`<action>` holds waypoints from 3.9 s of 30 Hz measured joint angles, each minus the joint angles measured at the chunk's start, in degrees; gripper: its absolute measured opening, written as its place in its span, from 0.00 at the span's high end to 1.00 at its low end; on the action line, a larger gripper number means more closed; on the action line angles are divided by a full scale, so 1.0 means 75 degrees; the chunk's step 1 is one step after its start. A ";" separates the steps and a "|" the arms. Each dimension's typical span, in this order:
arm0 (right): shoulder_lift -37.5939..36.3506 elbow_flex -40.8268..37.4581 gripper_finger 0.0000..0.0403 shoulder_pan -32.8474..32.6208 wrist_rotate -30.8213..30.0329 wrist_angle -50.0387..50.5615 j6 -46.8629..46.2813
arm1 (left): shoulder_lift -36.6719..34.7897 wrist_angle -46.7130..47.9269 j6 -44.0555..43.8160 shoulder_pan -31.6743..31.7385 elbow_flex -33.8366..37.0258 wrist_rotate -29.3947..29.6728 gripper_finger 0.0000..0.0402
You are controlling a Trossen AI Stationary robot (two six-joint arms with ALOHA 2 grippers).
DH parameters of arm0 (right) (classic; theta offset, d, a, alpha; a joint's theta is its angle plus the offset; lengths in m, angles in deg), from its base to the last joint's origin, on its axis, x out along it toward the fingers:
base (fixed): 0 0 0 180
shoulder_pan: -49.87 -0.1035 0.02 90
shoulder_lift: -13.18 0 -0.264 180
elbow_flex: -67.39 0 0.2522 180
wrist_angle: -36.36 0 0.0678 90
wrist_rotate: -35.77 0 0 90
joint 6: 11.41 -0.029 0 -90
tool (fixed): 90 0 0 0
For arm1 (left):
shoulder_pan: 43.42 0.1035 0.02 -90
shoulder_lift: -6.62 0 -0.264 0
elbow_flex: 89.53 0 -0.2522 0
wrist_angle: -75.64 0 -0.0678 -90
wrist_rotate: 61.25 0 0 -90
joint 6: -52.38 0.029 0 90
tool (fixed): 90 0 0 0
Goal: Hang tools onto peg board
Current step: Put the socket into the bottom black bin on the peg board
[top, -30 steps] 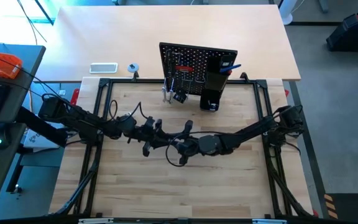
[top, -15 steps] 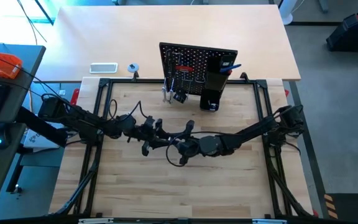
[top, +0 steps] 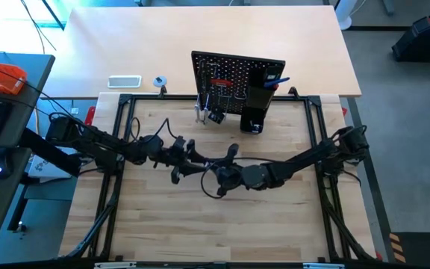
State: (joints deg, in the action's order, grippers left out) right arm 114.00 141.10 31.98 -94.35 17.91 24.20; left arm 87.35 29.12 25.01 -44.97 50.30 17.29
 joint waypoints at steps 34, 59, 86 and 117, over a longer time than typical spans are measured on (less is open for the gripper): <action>0.0315 -0.0546 0.71 -0.0395 0.3751 0.3858 -0.4617 | 0.0126 0.4595 0.2144 -0.2275 0.0016 0.2978 0.50; 0.1402 -0.0568 0.73 0.0006 0.4454 0.4146 -0.5294 | 0.2285 0.2493 0.1671 -0.2499 -0.0246 0.2725 0.50; -0.0624 -0.0618 0.51 -0.0401 0.2733 0.8780 -0.7476 | 0.2279 0.2420 0.1921 -0.2369 -0.0246 0.2804 0.50; -0.2848 -0.2087 0.54 -0.3631 0.4820 1.0076 -1.2403 | 0.2291 0.2280 0.1914 -0.2197 -0.0249 0.2743 0.50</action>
State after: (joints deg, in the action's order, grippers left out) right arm 92.64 125.45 4.75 -58.20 93.47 -68.82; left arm 104.53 46.22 39.37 -61.45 48.43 37.86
